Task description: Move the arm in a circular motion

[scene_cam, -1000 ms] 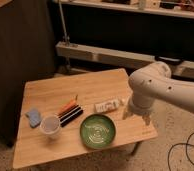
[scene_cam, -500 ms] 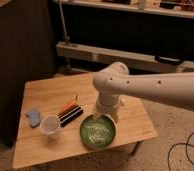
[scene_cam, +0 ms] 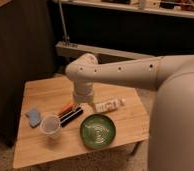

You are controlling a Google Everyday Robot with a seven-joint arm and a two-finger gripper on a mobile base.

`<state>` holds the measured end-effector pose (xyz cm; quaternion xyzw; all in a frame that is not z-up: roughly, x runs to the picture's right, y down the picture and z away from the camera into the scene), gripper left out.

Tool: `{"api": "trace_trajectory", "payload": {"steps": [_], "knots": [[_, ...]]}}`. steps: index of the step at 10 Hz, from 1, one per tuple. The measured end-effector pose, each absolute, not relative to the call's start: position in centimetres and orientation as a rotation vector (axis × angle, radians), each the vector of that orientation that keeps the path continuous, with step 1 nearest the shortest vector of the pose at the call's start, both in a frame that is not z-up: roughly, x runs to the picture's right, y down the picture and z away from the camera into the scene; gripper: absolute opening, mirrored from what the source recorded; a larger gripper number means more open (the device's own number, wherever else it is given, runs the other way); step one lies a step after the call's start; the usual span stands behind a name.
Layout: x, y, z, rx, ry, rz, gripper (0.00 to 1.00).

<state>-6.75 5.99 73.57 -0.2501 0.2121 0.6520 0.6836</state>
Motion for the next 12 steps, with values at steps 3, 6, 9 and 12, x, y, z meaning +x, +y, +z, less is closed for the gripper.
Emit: {"api": "trace_trajectory", "payload": {"steps": [3, 6, 9, 12], "knots": [[-4.7, 0.0, 76.7, -0.479, 0.471, 1.493, 0.65], [0.1, -3.2, 77.5, -0.411, 0.491, 1.572, 0.65], [6.7, -2.6, 75.8, -0.355, 0.522, 1.670, 0.65], [13.5, -0.6, 73.3, -0.300, 0.547, 1.762, 0.65]]}}
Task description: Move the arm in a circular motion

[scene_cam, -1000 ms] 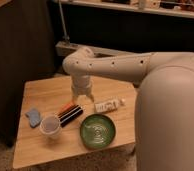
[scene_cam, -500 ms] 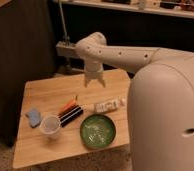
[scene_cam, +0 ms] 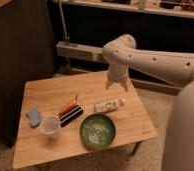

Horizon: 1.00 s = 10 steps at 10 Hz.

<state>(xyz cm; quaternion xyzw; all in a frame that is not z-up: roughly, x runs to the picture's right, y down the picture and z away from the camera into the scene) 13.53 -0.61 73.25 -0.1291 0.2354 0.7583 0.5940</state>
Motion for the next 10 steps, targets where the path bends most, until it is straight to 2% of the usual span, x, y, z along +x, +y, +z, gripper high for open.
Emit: {"api": "trace_trajectory", "payload": {"steps": [3, 5, 7, 10], "knots": [[19.4, 3.4, 69.8, -0.270, 0.541, 1.834, 0.65], [21.4, 7.8, 67.8, -0.310, 0.516, 1.846, 0.65], [21.3, 11.1, 66.8, -0.388, 0.495, 1.809, 0.65], [17.4, 13.7, 66.9, -0.510, 0.470, 1.719, 0.65]]}}
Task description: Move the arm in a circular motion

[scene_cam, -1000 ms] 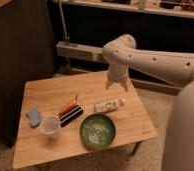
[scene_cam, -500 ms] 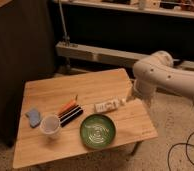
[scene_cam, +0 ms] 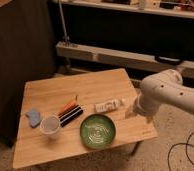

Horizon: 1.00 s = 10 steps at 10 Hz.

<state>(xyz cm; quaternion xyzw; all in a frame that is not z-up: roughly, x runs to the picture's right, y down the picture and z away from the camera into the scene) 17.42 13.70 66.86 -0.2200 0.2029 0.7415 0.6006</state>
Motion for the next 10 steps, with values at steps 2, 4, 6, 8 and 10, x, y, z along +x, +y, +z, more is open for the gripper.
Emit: {"api": "trace_trajectory", "payload": {"steps": [2, 4, 6, 8, 10], "knots": [[11.7, 14.2, 67.9, -0.602, 0.444, 1.635, 0.65], [6.8, 14.0, 68.9, -0.667, 0.423, 1.569, 0.65], [1.1, 13.3, 70.6, -0.731, 0.413, 1.488, 0.65], [-3.7, 11.7, 72.7, -0.757, 0.406, 1.421, 0.65], [-7.1, 9.0, 75.2, -0.739, 0.386, 1.390, 0.65]]}}
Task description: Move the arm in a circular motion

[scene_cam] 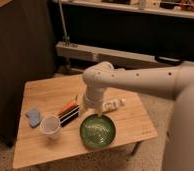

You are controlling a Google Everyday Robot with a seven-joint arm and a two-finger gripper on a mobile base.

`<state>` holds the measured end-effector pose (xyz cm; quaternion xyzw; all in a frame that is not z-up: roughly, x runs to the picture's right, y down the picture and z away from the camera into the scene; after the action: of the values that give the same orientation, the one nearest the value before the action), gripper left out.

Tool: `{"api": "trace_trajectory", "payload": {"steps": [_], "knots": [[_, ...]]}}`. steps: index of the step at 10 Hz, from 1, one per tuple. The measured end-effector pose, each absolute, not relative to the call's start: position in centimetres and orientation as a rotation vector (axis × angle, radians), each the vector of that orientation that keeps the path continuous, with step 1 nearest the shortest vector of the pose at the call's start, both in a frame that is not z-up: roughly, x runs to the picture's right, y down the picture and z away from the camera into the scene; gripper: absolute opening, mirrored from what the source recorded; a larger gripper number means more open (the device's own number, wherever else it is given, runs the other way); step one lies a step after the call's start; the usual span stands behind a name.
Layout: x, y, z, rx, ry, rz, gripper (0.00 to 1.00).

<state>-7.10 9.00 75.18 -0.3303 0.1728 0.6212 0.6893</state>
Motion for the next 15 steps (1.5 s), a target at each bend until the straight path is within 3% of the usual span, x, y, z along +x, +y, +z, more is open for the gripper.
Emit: {"api": "trace_trajectory", "payload": {"steps": [4, 8, 15], "knots": [[-6.7, 0.6, 80.7, -0.629, 0.369, 1.400, 0.65], [0.6, -5.1, 83.1, -0.520, 0.376, 1.508, 0.65], [16.8, -2.3, 78.8, -0.385, 0.426, 1.755, 0.65]]}}
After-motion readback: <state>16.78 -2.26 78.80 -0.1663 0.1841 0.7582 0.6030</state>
